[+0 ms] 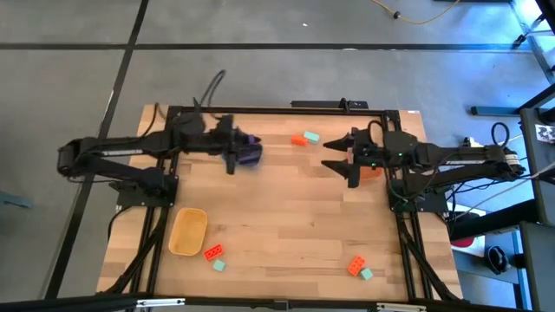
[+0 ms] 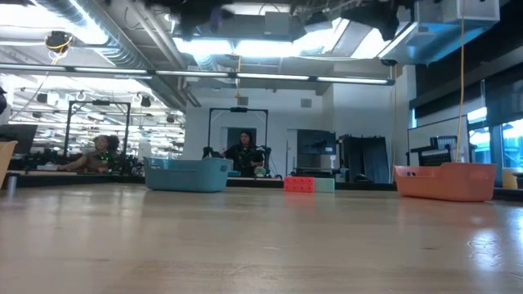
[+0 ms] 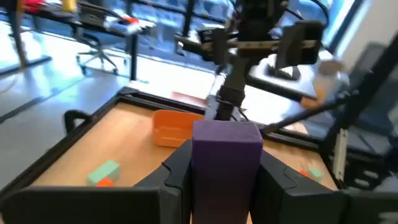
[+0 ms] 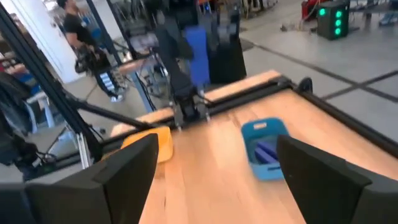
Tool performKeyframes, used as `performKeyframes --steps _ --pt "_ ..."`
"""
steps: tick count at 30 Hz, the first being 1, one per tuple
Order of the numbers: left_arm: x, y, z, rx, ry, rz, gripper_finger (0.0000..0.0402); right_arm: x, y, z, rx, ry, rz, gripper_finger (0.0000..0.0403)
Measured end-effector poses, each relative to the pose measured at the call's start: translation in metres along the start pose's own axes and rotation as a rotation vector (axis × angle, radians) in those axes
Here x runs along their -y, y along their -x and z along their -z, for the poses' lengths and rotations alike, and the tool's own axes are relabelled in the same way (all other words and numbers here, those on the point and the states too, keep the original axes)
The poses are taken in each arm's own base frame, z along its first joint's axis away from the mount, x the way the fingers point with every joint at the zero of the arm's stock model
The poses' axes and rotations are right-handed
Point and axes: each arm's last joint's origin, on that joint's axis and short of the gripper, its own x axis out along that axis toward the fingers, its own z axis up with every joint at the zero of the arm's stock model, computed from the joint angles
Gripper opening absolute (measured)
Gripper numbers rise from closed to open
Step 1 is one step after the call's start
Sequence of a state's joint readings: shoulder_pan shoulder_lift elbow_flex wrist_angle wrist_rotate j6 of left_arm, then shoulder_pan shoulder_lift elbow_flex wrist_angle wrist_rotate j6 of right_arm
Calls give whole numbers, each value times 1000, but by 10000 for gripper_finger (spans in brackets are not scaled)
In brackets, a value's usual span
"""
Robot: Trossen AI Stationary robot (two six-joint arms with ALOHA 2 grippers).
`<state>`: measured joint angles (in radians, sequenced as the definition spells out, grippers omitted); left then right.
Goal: Sort & place blocks by color
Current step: Put the violet rectangle block into the blue bin
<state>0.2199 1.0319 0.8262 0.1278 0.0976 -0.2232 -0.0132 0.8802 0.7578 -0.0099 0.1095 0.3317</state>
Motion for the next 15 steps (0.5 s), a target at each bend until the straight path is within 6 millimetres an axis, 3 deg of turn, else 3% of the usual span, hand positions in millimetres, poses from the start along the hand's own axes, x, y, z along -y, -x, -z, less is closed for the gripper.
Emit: performKeyframes --steps 7,15 --pt "-7 42 47 149 99 35 93 -1 2 -4 40 -5 -11 327" --pt "-6 57 50 184 96 51 93 -2 2 -8 78 -13 -24 328"
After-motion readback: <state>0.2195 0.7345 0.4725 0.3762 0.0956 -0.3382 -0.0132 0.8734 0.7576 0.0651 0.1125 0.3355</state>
